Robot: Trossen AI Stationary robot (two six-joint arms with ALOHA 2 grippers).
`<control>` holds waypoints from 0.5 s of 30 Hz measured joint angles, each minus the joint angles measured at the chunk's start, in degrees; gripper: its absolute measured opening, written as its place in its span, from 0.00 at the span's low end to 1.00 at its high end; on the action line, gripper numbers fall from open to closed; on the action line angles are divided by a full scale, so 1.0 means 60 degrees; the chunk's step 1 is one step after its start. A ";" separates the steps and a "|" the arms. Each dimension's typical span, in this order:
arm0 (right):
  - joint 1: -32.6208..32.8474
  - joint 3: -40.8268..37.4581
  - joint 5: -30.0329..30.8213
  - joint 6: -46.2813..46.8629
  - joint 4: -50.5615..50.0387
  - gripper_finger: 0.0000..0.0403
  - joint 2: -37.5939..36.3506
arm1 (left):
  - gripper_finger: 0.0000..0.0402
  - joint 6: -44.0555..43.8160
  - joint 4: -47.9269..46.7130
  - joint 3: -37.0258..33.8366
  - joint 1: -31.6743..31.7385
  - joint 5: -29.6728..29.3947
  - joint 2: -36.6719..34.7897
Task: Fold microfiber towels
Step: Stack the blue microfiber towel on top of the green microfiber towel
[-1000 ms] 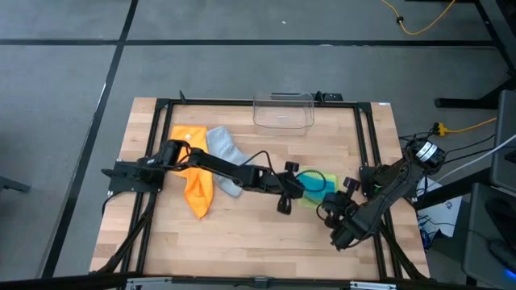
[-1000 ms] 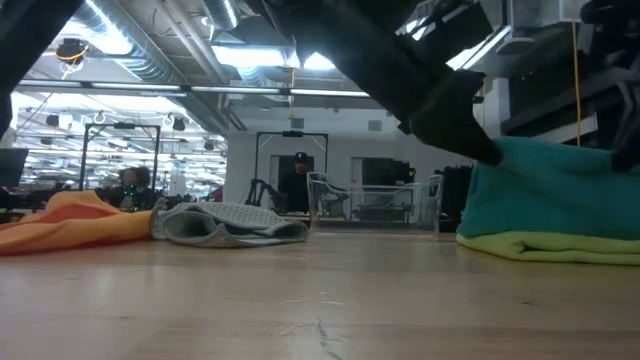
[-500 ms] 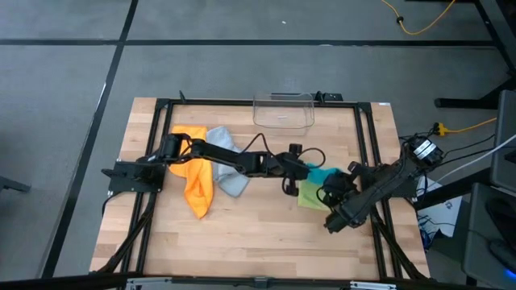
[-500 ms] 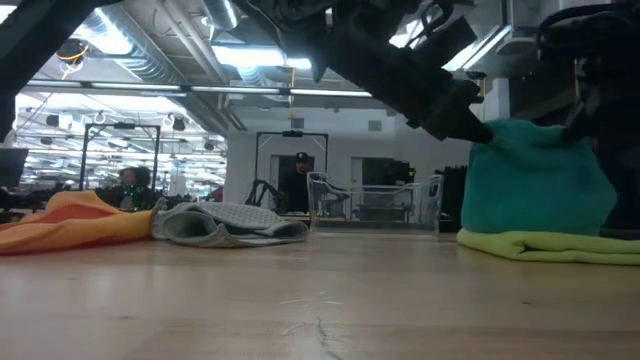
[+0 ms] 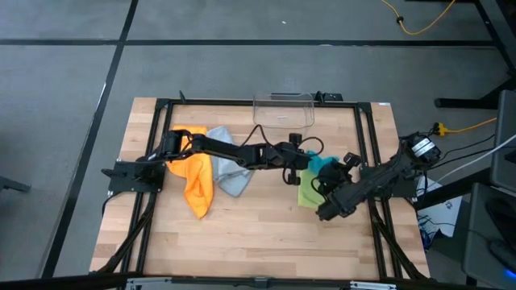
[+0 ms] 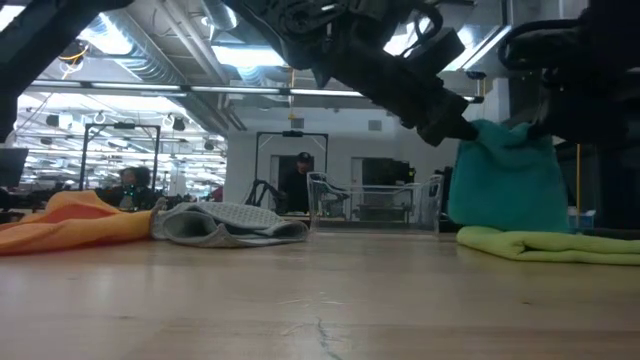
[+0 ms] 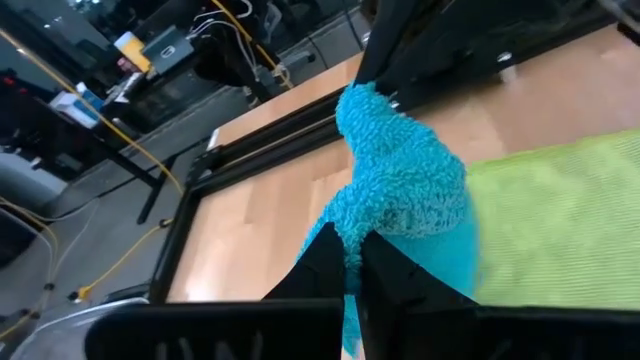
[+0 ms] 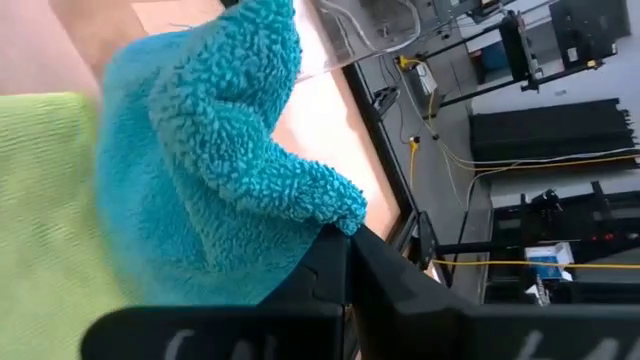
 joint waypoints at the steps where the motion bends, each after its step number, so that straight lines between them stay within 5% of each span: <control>1: -0.0097 0.0000 0.0062 -0.0026 0.0000 0.01 0.0000 | 0.00 0.0007 0.0033 0.0000 0.0024 -0.0005 0.0000; 8: -0.0746 0.0000 0.0282 -0.0568 -0.0004 0.01 0.0000 | 0.00 0.0004 0.0162 0.0004 0.0148 -0.0005 0.0000; 15: -0.0810 0.0000 -0.0672 -0.1002 -0.0007 0.01 0.0000 | 0.00 -0.0019 -0.0027 0.0004 -0.0038 -0.0006 0.0000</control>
